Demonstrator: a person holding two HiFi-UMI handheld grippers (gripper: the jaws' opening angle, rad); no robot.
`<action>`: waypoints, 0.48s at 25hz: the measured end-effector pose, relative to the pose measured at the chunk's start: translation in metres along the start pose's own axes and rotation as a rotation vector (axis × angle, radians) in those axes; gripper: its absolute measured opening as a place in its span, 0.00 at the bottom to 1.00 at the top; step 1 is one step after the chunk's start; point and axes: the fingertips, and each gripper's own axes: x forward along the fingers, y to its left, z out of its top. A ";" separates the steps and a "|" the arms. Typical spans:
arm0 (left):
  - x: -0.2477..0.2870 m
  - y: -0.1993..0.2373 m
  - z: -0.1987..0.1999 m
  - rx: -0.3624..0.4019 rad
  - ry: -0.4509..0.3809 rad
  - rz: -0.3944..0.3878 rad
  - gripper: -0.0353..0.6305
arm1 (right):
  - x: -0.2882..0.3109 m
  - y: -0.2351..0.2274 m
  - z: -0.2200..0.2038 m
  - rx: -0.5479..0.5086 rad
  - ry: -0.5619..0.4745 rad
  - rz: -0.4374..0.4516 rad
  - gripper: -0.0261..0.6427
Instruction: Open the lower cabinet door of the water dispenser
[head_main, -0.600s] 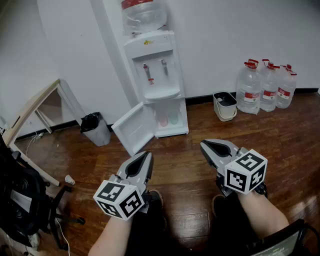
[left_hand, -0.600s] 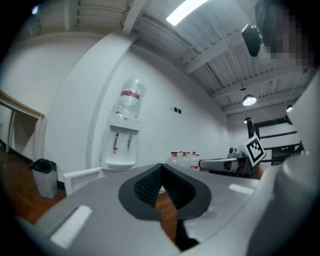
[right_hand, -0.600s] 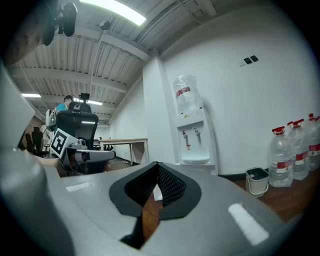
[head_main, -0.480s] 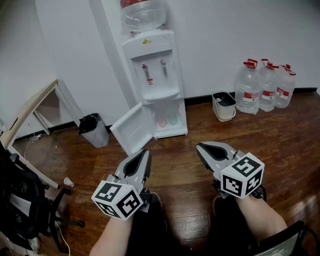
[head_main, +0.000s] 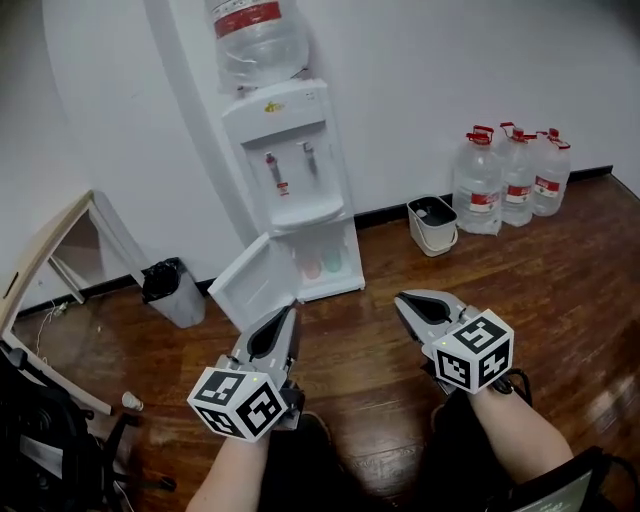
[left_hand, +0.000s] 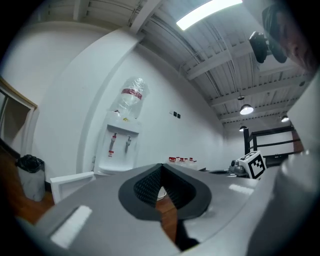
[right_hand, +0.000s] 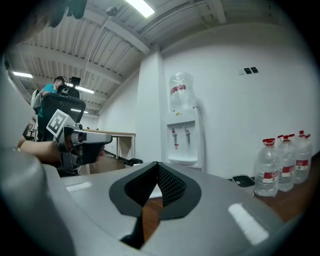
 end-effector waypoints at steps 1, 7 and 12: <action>-0.001 0.003 0.001 0.008 0.000 0.000 0.03 | 0.006 0.001 -0.002 -0.007 0.005 0.003 0.04; -0.015 0.030 -0.003 0.026 0.018 0.019 0.03 | 0.039 0.009 -0.005 0.057 0.002 0.020 0.04; -0.031 0.049 -0.003 0.011 0.017 0.026 0.03 | 0.045 0.041 0.041 0.110 -0.006 0.027 0.04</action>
